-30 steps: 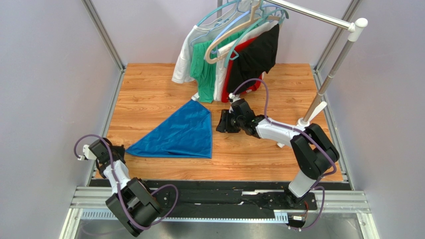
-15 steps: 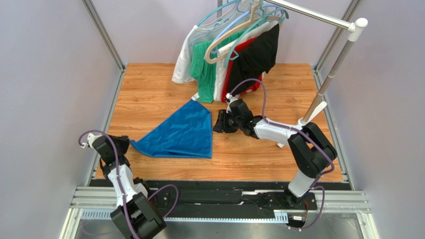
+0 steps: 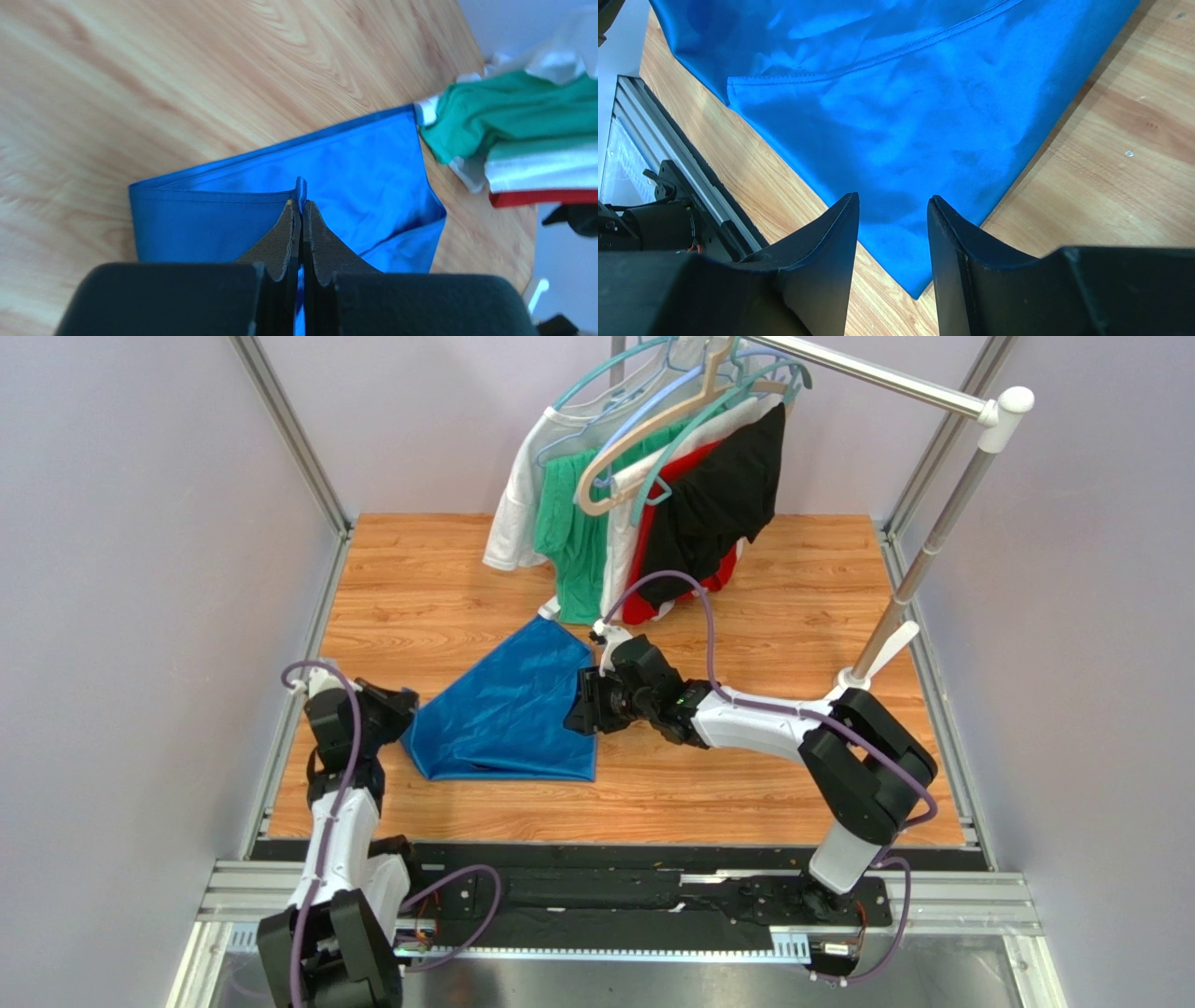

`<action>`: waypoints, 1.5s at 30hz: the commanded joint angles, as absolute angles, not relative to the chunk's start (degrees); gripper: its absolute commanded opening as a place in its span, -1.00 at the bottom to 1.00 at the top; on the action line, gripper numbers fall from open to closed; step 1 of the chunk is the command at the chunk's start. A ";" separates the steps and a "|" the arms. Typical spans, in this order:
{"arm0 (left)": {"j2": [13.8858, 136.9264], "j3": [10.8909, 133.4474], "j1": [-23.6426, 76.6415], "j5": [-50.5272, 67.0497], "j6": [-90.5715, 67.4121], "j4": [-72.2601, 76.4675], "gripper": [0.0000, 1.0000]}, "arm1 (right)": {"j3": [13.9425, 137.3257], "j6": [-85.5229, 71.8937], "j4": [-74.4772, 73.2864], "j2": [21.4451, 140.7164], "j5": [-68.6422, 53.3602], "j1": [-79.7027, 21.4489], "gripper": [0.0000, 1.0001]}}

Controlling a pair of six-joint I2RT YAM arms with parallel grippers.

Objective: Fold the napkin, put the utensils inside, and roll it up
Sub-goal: Fold the napkin

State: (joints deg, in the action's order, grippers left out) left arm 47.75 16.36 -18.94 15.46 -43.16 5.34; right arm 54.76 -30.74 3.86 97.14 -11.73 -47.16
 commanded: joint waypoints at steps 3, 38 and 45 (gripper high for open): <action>50.18 21.18 -10.74 17.75 -39.12 11.95 -1.00 | 53.00 -31.64 8.00 96.68 -9.23 -46.93 -0.12; 64.33 29.71 29.26 15.20 -18.28 11.78 -1.00 | 45.35 -34.98 2.46 90.01 6.59 -45.62 -0.12; 69.34 30.76 33.74 16.70 -15.30 12.22 -1.00 | 43.51 -36.39 1.85 88.68 8.26 -45.53 -0.12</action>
